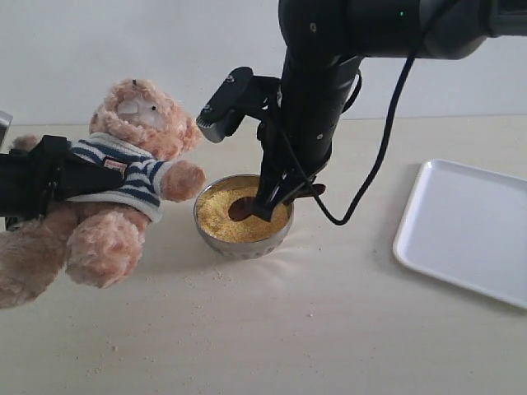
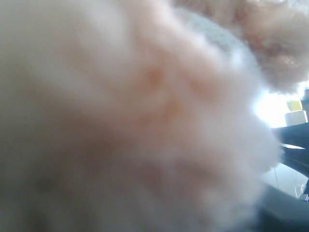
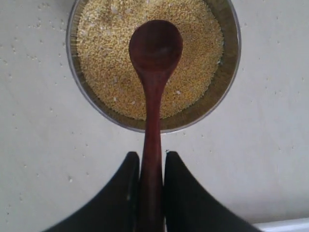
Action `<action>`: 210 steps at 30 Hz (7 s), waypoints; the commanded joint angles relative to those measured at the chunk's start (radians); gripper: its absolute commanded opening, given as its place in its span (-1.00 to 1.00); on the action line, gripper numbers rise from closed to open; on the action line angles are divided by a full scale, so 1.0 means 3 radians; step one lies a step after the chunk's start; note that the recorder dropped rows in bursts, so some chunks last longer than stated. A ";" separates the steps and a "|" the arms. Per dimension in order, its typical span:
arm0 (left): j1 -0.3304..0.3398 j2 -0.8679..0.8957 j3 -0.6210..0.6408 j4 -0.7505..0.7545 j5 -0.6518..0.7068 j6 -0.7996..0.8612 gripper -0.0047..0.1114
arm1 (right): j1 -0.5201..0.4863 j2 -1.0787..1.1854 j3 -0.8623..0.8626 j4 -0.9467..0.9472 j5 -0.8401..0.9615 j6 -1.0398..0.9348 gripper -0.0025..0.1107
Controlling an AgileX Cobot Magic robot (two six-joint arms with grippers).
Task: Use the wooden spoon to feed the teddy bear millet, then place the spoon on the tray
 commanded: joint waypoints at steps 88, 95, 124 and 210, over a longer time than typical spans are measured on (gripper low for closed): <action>0.0014 -0.0002 -0.0005 -0.0067 -0.0028 0.0102 -0.83 | 0.0001 -0.0446 -0.0078 -0.0270 0.0157 0.0530 -0.96; 0.0014 -0.0002 -0.0005 -0.0066 -0.0033 0.0128 -0.83 | 0.0001 -0.0505 -0.0290 -0.0096 0.0156 0.0507 -0.96; 0.0014 -0.0002 -0.0005 -0.0086 0.0058 0.0153 -0.83 | 0.0225 -0.0138 -0.0781 0.0816 -0.0501 -0.0167 -0.96; 0.0014 -0.0002 -0.0005 -0.0189 0.0097 0.0177 -0.83 | -0.0305 -0.0665 -0.0767 0.0204 0.0797 0.0416 -0.96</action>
